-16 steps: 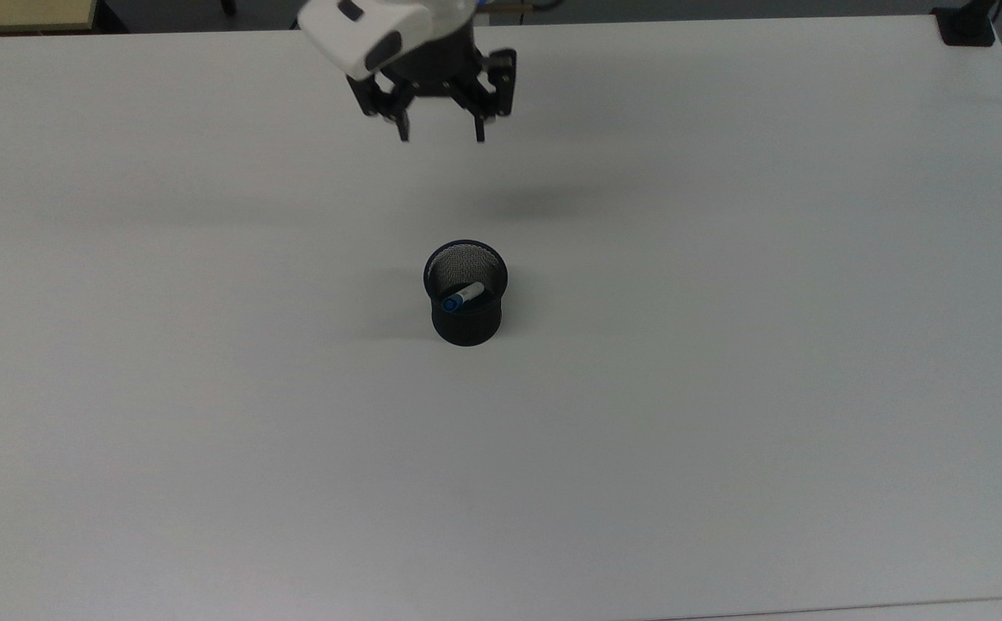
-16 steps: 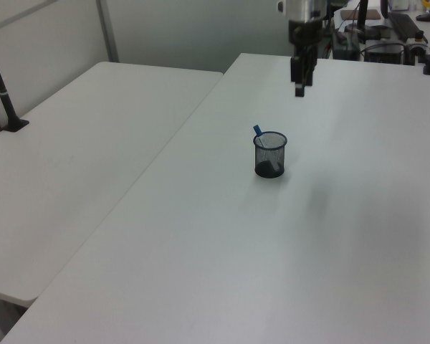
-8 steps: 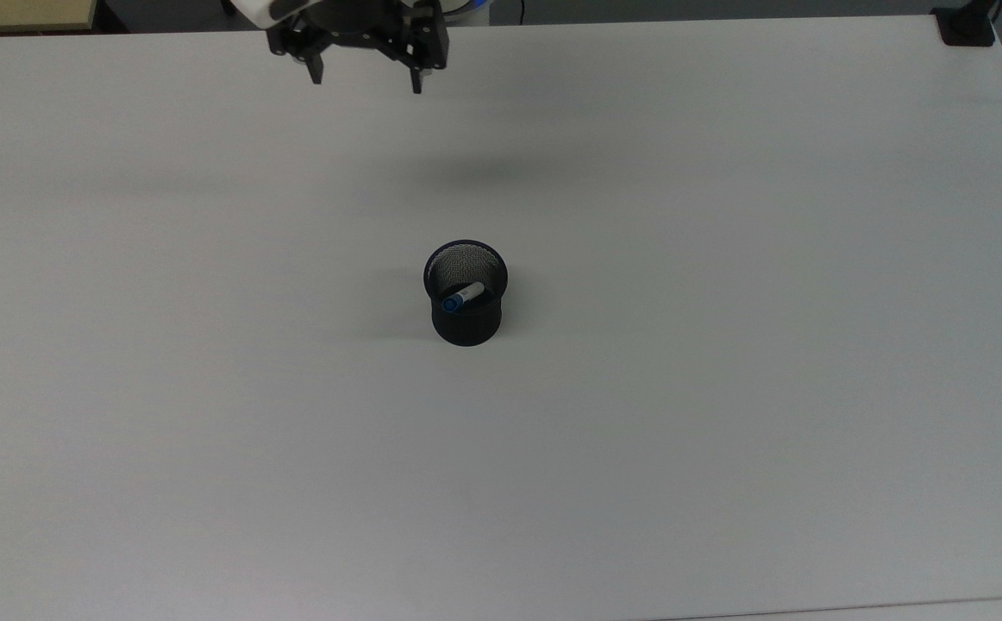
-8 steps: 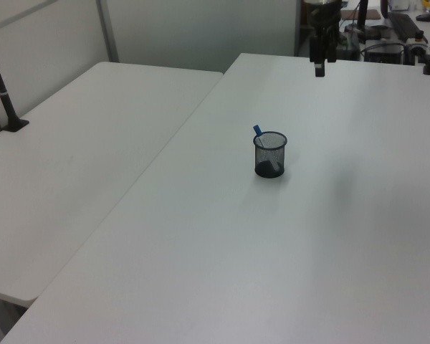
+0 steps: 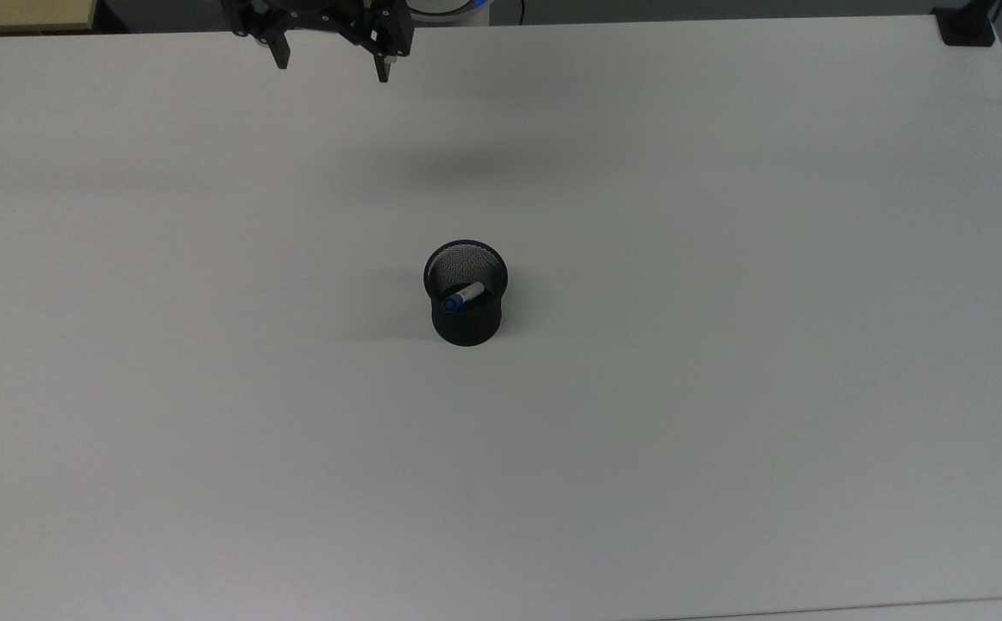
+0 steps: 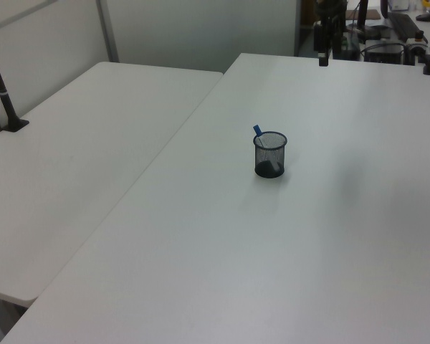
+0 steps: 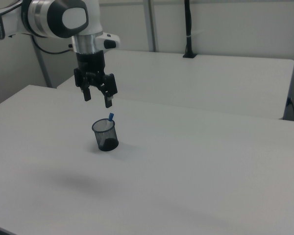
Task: Insert the marker
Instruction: 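Open the gripper and raise it away from the cup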
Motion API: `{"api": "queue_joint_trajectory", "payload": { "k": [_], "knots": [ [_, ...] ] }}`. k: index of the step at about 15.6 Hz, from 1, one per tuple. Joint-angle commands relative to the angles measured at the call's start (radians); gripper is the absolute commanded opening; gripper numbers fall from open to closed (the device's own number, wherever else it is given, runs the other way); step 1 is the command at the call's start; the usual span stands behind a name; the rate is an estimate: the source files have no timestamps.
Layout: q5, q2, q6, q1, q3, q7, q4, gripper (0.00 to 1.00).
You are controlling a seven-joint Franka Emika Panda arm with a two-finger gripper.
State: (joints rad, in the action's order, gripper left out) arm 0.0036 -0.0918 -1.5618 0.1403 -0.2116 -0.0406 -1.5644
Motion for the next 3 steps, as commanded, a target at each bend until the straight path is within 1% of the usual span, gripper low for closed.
{"api": "queue_joint_trajectory", "payload": {
  "k": [1,3],
  "knots": [
    [0.004,-0.002,-0.018,0.008,0.003,0.002,0.006,1.00],
    [0.004,-0.002,-0.032,0.004,0.003,0.004,0.006,1.00]
  ]
}}
